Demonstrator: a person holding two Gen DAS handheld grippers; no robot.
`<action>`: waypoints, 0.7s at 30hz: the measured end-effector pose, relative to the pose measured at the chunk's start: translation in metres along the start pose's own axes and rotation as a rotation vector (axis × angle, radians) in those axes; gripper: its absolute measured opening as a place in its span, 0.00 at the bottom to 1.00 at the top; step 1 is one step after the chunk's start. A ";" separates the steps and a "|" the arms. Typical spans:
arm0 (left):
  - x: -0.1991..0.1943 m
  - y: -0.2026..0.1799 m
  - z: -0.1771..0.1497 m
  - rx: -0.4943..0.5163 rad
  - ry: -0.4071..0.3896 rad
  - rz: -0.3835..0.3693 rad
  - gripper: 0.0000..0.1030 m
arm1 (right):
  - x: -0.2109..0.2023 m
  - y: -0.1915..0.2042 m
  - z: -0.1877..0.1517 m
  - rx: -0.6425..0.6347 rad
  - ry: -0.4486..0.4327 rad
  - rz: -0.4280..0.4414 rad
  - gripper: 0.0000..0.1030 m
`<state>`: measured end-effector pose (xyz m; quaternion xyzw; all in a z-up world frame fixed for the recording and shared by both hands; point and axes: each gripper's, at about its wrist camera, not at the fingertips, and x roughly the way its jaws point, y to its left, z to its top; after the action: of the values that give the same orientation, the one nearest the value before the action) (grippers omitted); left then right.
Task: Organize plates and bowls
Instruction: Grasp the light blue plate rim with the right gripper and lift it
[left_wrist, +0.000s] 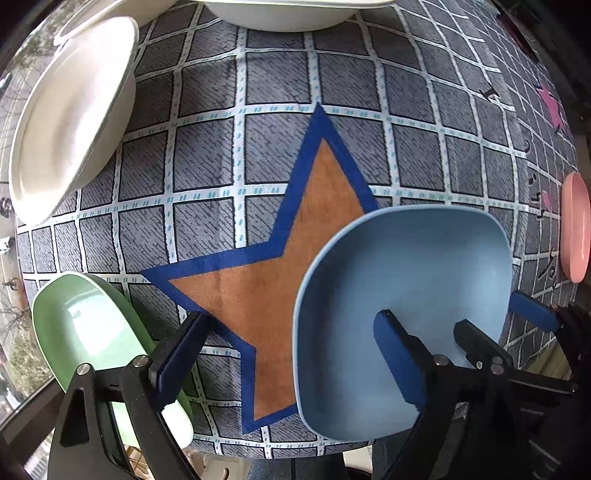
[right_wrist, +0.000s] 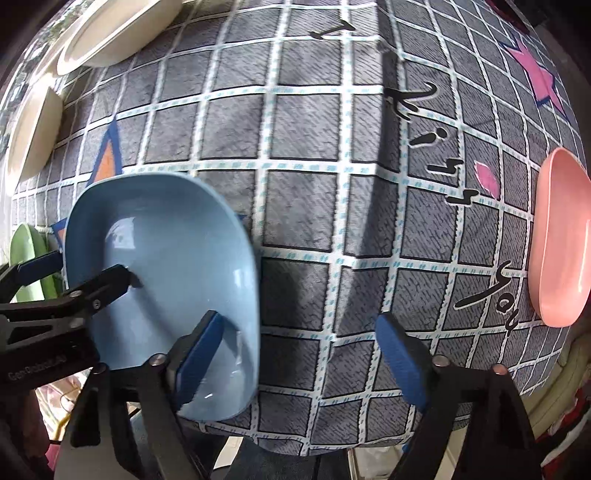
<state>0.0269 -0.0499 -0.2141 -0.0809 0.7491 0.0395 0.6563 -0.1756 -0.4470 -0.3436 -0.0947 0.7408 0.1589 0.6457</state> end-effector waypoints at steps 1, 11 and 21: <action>-0.001 -0.005 -0.001 0.028 -0.006 0.002 0.78 | 0.008 0.009 -0.011 -0.032 -0.009 0.000 0.55; 0.005 -0.029 -0.008 0.158 0.003 -0.010 0.47 | 0.043 0.029 -0.050 0.002 0.061 0.087 0.16; -0.031 -0.017 -0.031 0.137 -0.057 -0.063 0.47 | 0.017 0.042 -0.058 -0.020 0.091 0.077 0.16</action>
<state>0.0033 -0.0698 -0.1783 -0.0584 0.7282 -0.0302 0.6822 -0.2467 -0.4273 -0.3487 -0.0796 0.7708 0.1868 0.6038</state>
